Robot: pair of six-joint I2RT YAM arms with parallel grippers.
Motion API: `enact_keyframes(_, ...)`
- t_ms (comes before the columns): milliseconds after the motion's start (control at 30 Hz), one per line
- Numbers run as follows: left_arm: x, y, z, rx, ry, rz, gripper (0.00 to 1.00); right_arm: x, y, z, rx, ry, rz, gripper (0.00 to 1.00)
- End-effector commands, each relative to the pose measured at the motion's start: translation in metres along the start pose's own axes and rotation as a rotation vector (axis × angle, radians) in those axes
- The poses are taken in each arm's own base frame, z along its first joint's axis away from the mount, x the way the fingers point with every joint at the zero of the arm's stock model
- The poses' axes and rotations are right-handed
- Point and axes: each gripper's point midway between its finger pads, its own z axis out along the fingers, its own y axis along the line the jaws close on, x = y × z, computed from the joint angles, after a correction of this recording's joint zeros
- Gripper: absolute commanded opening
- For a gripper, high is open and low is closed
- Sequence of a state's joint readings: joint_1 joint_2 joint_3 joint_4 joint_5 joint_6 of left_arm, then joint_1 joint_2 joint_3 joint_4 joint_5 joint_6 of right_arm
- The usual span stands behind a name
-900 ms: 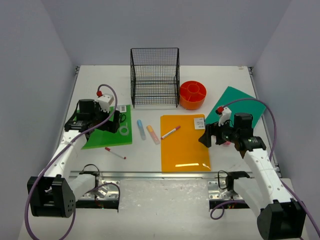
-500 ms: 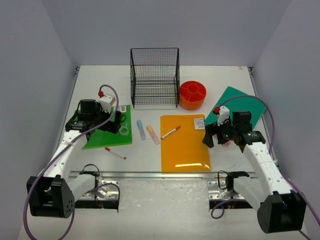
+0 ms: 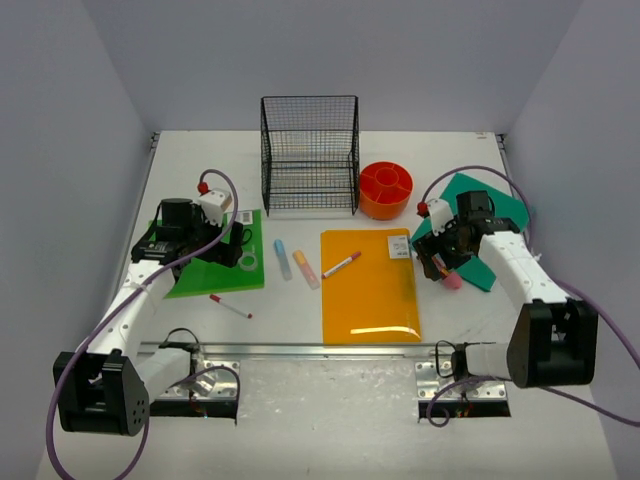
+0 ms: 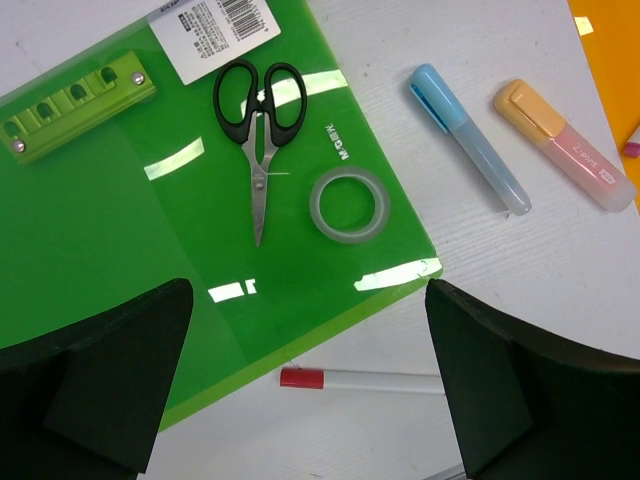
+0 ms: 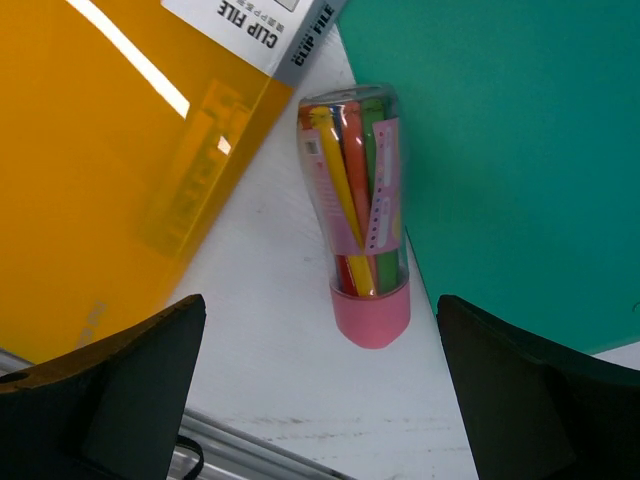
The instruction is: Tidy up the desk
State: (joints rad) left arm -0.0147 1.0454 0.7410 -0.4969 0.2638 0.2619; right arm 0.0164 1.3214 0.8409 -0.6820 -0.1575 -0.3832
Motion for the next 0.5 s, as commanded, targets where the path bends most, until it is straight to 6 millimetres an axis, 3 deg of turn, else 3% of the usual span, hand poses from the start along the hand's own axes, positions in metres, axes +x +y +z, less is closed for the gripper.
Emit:
enact_keyframes(0,-0.018,-0.004,-0.003,0.013,-0.067,0.04,1.0,-0.01,-0.014,0.0,-0.013,0.044,-0.048,0.98)
enact_keyframes(233,-0.018,-0.004,-0.003,0.018,-0.065,0.04,1.0,0.0,-0.012,0.026,-0.077,0.125,-0.033,0.93)
enact_keyframes(467,-0.019,-0.004,-0.004,0.015,-0.073,0.049,1.0,0.018,-0.023,0.052,-0.006,0.159,-0.023,0.74)
